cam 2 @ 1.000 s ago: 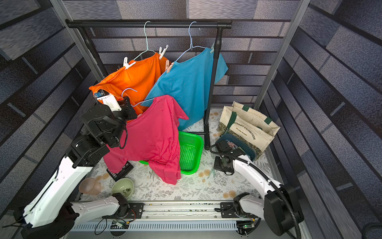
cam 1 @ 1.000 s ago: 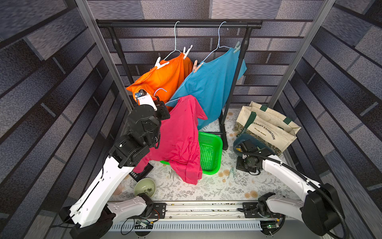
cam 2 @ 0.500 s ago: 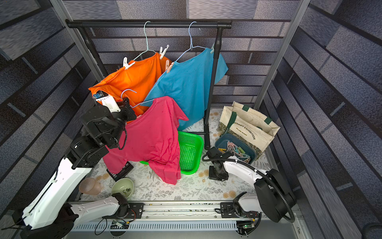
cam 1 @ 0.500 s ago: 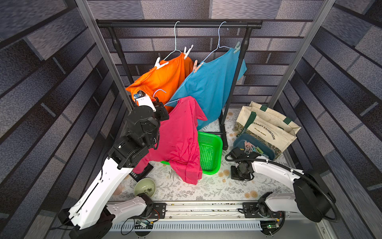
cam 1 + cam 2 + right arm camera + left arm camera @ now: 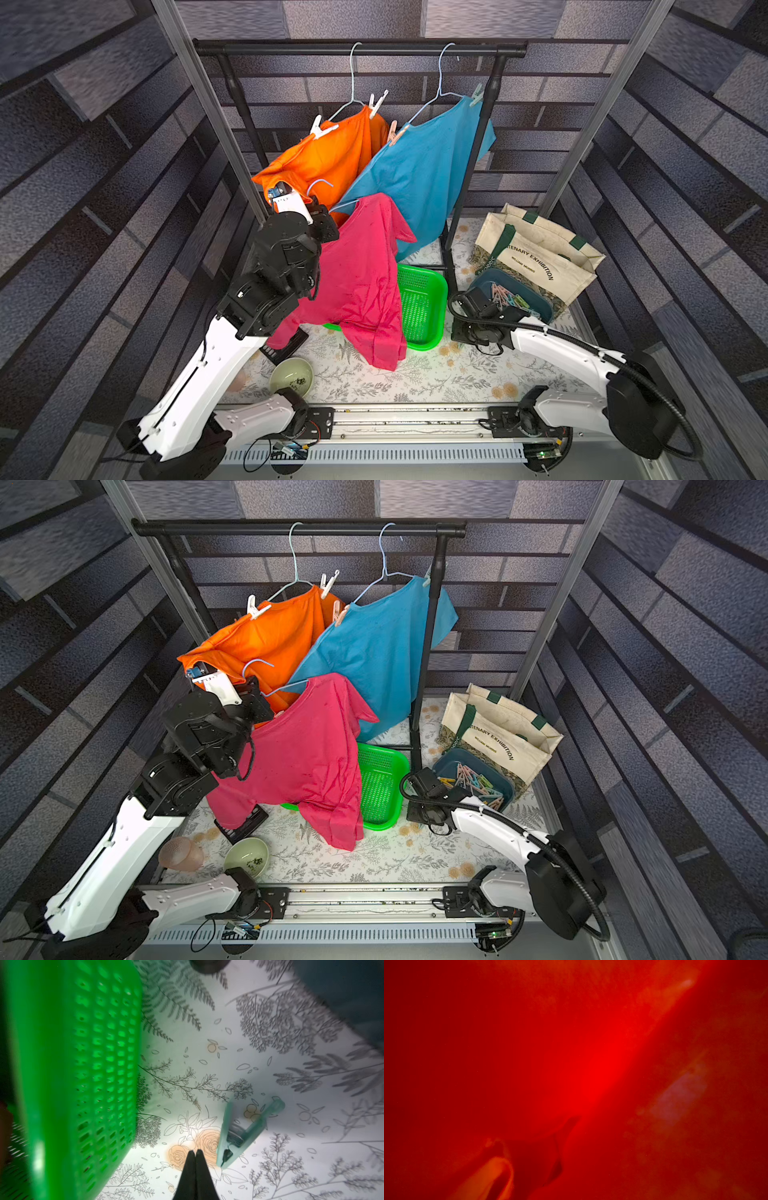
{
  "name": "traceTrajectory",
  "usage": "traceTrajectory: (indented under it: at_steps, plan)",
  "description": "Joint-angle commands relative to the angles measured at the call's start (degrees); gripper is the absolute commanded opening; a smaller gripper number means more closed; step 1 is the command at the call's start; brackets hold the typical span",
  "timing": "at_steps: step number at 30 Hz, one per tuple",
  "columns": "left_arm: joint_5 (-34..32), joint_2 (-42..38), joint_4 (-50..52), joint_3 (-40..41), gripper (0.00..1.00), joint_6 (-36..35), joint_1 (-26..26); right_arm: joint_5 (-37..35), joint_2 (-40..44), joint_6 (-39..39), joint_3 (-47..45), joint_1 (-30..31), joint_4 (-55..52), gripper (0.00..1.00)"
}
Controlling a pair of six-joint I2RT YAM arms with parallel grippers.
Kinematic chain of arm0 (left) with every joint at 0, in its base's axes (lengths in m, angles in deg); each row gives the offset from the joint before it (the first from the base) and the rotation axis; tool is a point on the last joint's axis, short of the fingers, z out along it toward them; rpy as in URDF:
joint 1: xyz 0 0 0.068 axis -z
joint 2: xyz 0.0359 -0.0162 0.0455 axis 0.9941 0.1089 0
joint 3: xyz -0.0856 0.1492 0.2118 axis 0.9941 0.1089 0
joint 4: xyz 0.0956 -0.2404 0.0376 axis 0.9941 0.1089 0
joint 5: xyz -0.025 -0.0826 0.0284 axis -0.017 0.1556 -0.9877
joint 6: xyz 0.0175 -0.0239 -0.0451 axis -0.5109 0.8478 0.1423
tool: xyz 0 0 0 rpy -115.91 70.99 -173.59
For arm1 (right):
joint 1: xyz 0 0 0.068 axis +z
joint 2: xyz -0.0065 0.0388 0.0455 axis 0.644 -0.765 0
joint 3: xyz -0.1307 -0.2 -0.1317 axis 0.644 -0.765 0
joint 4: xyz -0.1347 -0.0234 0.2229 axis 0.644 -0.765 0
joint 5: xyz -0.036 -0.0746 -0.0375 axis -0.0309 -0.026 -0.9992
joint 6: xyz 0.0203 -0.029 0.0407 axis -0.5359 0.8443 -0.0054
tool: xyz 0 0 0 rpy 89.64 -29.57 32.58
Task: Use clothespins to secure the t-shirt on both sides of the hanger
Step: Adjust the clothespin at the center of the board.
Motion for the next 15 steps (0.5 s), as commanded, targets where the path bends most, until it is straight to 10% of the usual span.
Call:
traceTrajectory:
  at_steps: [1,10,15]
  plan:
    - [0.42,-0.88,-1.98,-0.54,0.0,0.2,-0.55,-6.87,1.02,3.01,3.77,0.29,-7.96,0.24]
    - [0.51,-1.9,-1.49,0.59,0.0,0.91,-0.83,-3.44,-5.35,-1.75,2.49,0.28,-11.91,0.66]
    - [0.84,-2.36,-1.73,0.99,0.0,0.91,-1.06,-4.7,-9.37,-1.87,3.28,-0.02,-9.23,0.66]
